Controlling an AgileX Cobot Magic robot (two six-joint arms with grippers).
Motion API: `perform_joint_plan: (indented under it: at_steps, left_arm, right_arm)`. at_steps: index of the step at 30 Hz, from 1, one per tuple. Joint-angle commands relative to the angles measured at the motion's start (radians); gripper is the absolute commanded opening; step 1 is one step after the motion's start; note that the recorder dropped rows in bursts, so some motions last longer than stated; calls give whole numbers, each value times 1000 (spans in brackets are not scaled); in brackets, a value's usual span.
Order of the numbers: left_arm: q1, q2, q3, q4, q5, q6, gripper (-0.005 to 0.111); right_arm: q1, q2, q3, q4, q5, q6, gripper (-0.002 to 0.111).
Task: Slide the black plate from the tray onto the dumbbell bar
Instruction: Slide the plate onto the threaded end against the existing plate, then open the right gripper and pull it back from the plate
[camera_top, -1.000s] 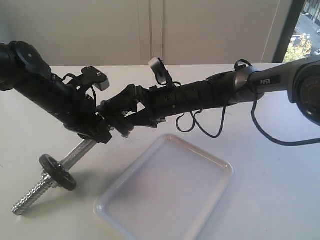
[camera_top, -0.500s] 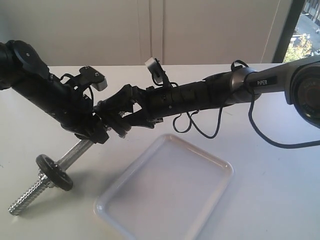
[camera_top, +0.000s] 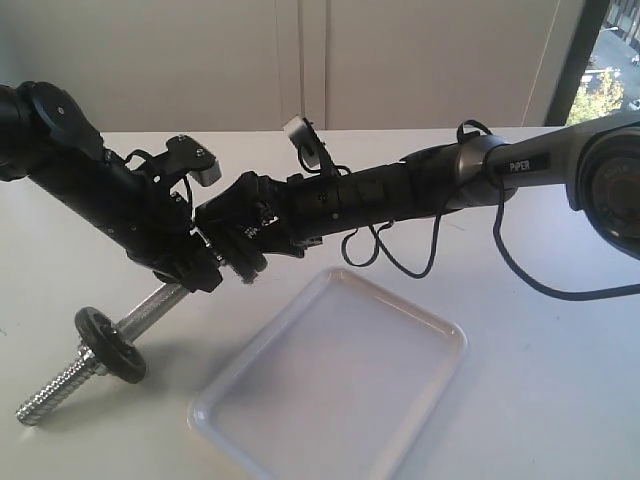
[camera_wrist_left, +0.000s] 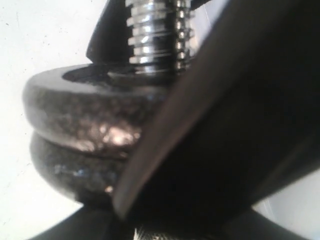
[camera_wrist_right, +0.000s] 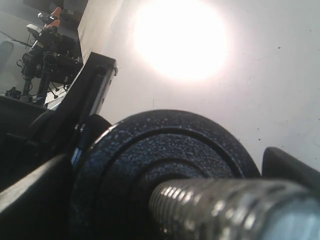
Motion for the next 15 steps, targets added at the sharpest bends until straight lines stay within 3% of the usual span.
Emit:
perform_joint_plan:
  at_steps: [1, 15]
  left_arm:
    - [-12, -30, -18, -112, -26, 3, 0]
    - [-12, -30, -18, -103, -7, 3, 0]
  right_arm:
    - [-15, -33, -13, 44, 117, 3, 92]
    - [-63, -33, -13, 90, 121, 5, 92]
